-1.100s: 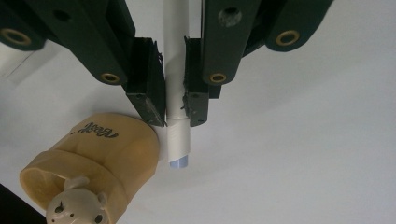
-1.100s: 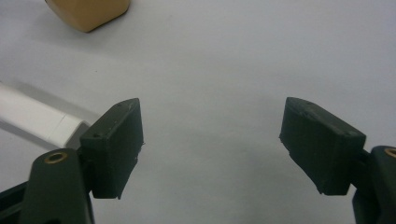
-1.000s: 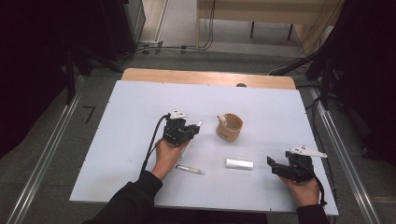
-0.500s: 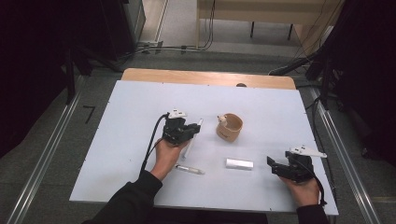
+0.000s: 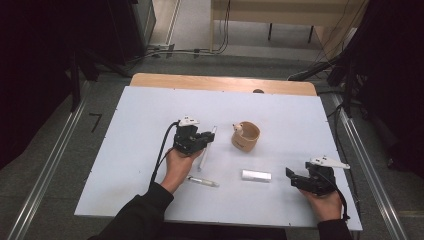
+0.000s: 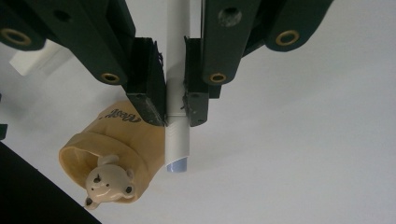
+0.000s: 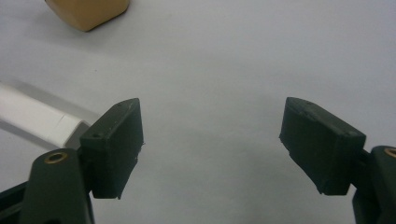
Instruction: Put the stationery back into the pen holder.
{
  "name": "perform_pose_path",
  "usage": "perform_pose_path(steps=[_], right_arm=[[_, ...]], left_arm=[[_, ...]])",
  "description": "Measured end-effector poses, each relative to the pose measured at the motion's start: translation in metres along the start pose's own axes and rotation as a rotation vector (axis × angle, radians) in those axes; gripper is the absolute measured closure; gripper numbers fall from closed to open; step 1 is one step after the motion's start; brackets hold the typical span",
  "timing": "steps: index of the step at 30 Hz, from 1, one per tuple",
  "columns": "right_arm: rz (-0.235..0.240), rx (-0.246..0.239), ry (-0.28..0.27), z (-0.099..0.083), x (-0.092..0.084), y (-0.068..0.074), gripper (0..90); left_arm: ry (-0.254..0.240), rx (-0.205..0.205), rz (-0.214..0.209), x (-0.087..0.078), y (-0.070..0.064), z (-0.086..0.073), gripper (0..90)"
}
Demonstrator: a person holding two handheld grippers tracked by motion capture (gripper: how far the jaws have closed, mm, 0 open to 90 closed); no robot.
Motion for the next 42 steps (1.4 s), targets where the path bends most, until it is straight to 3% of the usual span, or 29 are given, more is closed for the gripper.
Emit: perform_pose_path(steps=[42], right_arm=[[0.000,-0.001,0.002,-0.0001,0.0001,0.0003,19.9]], left_arm=[[-0.026,-0.015,-0.040,-0.0060,-0.0080,0.0065,78.9]])
Point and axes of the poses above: each handheld gripper's, and its own axes: x roughly forward along the jaws, z roughly out of its top, y roughly to its left, the point moved 10 cm from there along x, roughly forward along the jaws, and after that the axes turned 9 degrees about -z, right-handed, at the moved point
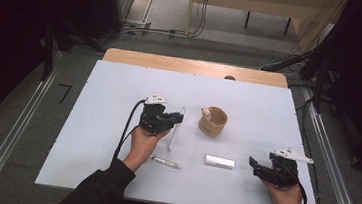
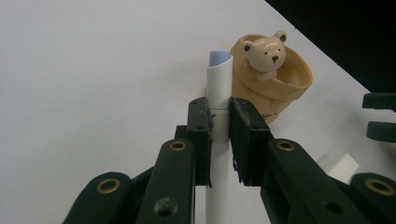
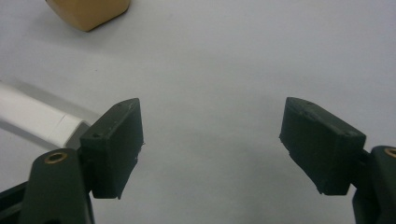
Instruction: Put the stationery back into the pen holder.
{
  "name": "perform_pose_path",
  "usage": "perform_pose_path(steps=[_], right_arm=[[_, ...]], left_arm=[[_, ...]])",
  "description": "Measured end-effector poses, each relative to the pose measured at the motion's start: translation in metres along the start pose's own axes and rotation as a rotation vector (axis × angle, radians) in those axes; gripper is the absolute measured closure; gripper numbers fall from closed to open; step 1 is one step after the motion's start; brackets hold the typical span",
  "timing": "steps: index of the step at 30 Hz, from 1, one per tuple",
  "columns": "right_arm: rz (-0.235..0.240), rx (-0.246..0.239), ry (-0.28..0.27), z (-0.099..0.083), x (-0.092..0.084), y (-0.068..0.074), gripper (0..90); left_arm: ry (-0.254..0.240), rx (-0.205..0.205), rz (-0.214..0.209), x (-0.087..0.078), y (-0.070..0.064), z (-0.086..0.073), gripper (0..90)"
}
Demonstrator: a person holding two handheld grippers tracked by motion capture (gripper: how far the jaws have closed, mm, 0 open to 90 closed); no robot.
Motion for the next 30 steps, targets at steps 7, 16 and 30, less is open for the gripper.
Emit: perform_pose_path(steps=[7,16,30], right_arm=[[0.000,-0.001,0.000,-0.0001,0.0001,-0.0001,19.9],[0.000,-0.001,0.000,-0.0001,0.0002,-0.0001,19.9],[0.017,0.003,-0.005,0.0017,-0.0015,0.0041,19.9]], left_arm=[[-0.003,-0.002,-0.004,-0.0002,-0.0005,0.0004,78.9],[-0.006,-0.003,-0.008,-0.0008,-0.0008,0.0010,78.9],[-0.014,-0.022,-0.029,-0.0006,-0.0031,0.0019,78.8]])
Point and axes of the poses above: each handheld gripper's, and its own axes: x roughly forward along the jaws, z roughly out of its top, y roughly to its left, the point moved 10 cm from there along x, roughly forward along the jaws, and after that the axes turned 9 degrees about -z, right-handed, at the moved point
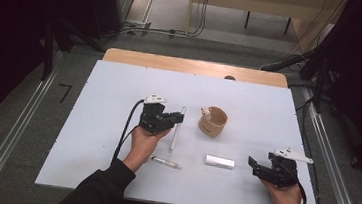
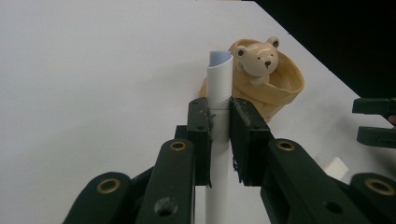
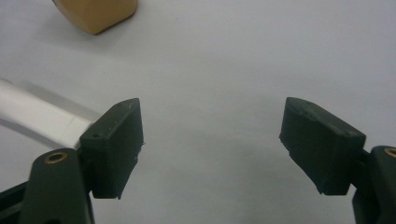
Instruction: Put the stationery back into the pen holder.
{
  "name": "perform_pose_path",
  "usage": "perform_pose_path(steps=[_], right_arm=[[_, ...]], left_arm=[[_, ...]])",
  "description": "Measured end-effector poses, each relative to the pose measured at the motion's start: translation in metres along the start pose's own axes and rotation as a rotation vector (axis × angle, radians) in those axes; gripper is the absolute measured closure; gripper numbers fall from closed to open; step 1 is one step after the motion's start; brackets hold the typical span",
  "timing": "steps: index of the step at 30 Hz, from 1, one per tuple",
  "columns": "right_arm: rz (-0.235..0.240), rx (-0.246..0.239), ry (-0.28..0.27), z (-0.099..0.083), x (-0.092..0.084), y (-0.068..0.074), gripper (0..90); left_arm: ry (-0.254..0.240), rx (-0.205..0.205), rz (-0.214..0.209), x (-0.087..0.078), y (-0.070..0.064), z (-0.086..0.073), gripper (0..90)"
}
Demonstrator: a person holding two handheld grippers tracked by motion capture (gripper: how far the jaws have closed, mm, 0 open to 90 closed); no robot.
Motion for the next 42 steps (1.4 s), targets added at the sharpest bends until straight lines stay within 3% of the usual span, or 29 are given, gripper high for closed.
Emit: perform_pose_path(steps=[17,27,42], right_arm=[[0.102,-0.016,-0.042,0.018,-0.001,0.028,20.7],[0.188,-0.069,-0.057,0.029,0.001,0.063,22.3],[0.331,-0.097,-0.070,0.048,0.007,0.118,25.7]], left_arm=[[-0.004,-0.015,-0.031,0.003,-0.005,0.000,78.8],[-0.006,-0.020,-0.049,0.005,-0.009,0.000,78.8],[-0.011,-0.022,-0.064,0.006,-0.014,0.001,78.8]])
Point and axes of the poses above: each handheld gripper's, and its own axes: x roughly forward along the jaws, z roughly out of its top, y roughly to its left, the point moved 10 cm from there along x, roughly forward along the jaws, and after that the axes turned 9 degrees about -z, right-handed, at the moved point
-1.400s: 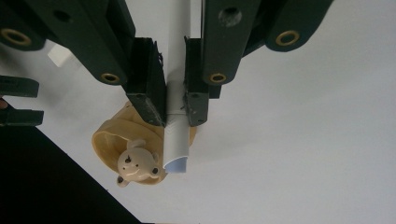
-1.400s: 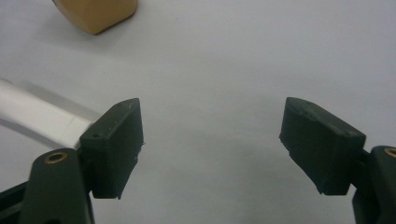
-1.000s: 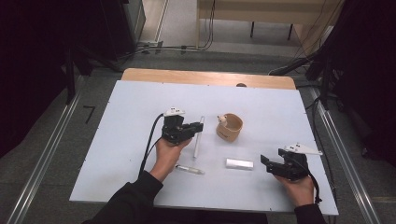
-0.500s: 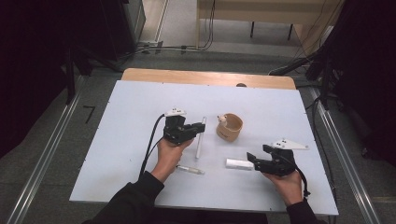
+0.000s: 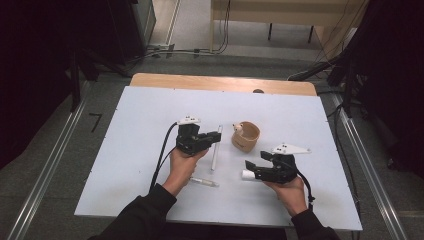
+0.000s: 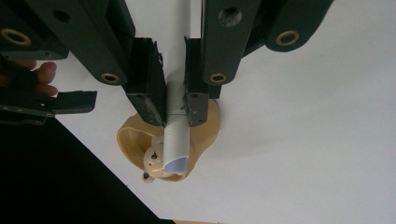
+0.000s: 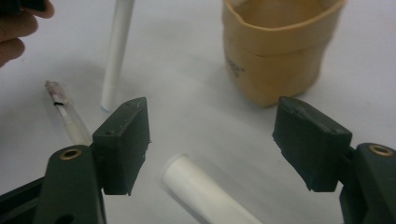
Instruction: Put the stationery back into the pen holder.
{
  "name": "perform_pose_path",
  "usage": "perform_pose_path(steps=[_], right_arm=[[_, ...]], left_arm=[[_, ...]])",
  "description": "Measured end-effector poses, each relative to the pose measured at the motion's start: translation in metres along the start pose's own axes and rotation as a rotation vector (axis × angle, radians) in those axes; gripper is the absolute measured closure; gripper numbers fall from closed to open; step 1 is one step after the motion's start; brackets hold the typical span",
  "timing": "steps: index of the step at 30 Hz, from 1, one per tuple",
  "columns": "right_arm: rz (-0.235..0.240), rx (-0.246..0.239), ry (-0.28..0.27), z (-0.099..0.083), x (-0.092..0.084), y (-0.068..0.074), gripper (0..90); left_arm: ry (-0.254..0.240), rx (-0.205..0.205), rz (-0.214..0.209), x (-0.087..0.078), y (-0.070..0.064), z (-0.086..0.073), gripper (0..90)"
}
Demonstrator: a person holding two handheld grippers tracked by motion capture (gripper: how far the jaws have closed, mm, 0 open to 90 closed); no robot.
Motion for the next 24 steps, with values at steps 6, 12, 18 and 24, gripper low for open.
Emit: perform_pose_path(steps=[6,12,18,24], right_arm=[[0.077,-0.010,-0.002,0.009,0.013,0.025,28.4],[0.107,-0.008,0.005,0.014,0.023,0.038,30.3],[0.122,-0.023,0.003,0.016,0.030,0.046,33.3],[0.154,-0.026,0.005,0.019,0.037,0.055,38.0]], left_arm=[[-0.002,-0.001,-0.009,0.001,-0.002,0.000,78.8],[-0.003,-0.002,-0.014,0.001,-0.004,0.000,78.7],[-0.002,-0.001,-0.023,0.003,-0.007,0.000,78.7],[0.005,0.004,-0.037,0.007,-0.012,-0.003,78.8]])
Point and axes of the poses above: each handheld gripper's, and its own axes: x roughly forward along the jaws, z roughly out of its top, y roughly to its left, the point moved 10 cm from there along x, roughly forward along the jaws, and after that the axes turned 9 degrees about -z, right-handed, at the moved point
